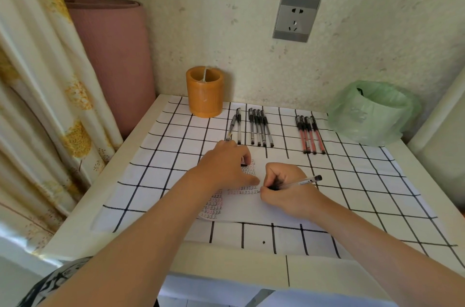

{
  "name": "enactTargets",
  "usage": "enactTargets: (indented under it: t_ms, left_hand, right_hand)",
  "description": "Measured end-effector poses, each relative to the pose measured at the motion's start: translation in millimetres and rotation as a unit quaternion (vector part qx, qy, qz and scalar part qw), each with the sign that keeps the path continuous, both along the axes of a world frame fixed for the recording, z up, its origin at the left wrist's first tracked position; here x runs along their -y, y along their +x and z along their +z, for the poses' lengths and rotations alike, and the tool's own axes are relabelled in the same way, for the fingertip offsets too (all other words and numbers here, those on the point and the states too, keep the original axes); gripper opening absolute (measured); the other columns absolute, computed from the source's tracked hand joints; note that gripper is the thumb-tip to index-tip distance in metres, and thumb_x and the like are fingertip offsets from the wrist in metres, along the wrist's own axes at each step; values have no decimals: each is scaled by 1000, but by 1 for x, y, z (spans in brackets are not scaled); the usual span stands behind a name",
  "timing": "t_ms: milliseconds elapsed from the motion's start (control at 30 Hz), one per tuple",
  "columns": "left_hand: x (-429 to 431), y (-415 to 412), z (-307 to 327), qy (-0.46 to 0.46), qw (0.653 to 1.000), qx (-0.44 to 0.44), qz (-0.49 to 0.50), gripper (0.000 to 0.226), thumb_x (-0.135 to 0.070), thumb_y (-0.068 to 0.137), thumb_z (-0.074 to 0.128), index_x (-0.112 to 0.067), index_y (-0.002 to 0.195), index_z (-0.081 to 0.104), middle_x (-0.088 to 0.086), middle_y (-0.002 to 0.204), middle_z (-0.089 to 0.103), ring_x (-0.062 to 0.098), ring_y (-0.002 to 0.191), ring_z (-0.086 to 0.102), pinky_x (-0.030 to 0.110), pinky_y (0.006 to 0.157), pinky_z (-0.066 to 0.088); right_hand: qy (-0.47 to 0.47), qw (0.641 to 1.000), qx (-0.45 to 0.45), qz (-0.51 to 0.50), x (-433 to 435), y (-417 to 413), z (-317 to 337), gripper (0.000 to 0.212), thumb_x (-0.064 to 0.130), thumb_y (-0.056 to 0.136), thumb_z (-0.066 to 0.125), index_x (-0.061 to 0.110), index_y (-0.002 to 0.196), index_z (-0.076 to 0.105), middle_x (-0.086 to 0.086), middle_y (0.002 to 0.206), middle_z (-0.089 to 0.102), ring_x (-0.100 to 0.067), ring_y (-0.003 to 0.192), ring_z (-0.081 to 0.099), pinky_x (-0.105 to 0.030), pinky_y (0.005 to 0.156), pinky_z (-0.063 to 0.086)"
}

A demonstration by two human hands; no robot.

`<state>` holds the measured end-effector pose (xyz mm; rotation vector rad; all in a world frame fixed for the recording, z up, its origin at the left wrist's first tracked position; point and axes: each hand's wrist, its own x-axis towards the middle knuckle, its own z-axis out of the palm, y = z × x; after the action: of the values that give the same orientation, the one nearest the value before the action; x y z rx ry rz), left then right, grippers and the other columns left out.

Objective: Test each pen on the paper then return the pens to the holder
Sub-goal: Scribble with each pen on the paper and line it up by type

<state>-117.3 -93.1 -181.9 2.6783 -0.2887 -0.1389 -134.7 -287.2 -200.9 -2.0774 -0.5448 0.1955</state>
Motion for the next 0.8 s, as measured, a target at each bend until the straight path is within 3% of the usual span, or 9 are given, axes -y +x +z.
enactTargets:
  t_ms: [800]
  left_hand:
    - [0,0,1,-4,1000,-6,-1,46,-59,70,74,-34,105,57,-7,111,50,12,111,41,37,89,48]
  right_hand:
    - [-13,1000,-16,14,-1,-1,2,17,1,75,66,9,67,53,8,59,51,-9,56,45,-26,53,38]
